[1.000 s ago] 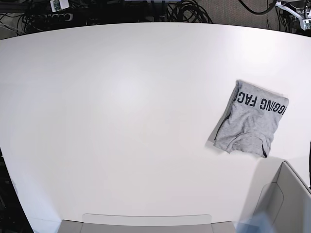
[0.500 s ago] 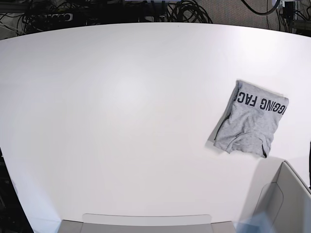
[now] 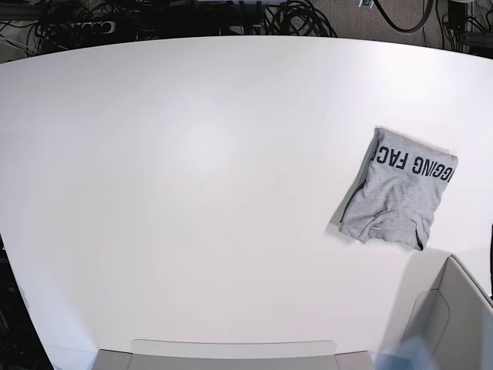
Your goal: Fold the T-shirt properly
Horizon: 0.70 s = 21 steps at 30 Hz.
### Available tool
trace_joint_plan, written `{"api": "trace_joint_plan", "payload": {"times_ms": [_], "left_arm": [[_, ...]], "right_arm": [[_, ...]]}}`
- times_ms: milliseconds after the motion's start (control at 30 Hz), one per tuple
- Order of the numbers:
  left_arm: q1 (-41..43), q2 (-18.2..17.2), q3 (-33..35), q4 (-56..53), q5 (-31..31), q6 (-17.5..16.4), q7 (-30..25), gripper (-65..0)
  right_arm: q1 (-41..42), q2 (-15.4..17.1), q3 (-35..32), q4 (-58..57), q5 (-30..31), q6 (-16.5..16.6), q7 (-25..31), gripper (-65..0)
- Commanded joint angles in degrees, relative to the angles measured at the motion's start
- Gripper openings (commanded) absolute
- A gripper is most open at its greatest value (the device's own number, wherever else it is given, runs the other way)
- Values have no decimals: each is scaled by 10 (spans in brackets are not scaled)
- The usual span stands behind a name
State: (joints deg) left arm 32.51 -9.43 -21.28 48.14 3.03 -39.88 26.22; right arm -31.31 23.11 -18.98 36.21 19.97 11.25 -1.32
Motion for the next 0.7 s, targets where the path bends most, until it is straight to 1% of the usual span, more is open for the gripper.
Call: {"api": "trace_joint_plan", "payload": {"times_ms": [0, 133, 167, 200, 233, 333, 433, 533, 667], "left_arm": [[7, -17, 22, -25, 4, 13, -20, -650], [-6, -56, 121, -132, 0, 137, -129, -650], [-18, -63, 143, -157, 0, 159, -143, -650], [-29, -68, 159, -178, -1, 172, -146, -650], [-40, -71, 166, -195, -1, 179, -147, -650], [-65, -73, 158, -230, -1, 179, -152, -650], [-86, -78, 130, -237, -1, 180, -152, -650], [-107, -78, 88, -238, -1, 180, -152, -650], [-135, -78, 65, -238, -1, 180, -150, -650]], "right_arm": [[15, -3, -17, -31, -15, -23, 22, -650], [81, -25, -72, -143, -80, -140, 79, -650], [97, -28, -78, -161, -91, -159, 86, -650], [110, -31, -81, -175, -101, -170, 89, -650], [121, -33, -80, -186, -105, -177, 90, -650], [147, -32, -78, -213, -109, -187, 90, -650], [161, -30, -78, -230, -109, -187, 90, -650], [159, -29, -78, -232, -109, -187, 91, -650], [149, -31, -81, -228, -110, -186, 93, -650]]}}
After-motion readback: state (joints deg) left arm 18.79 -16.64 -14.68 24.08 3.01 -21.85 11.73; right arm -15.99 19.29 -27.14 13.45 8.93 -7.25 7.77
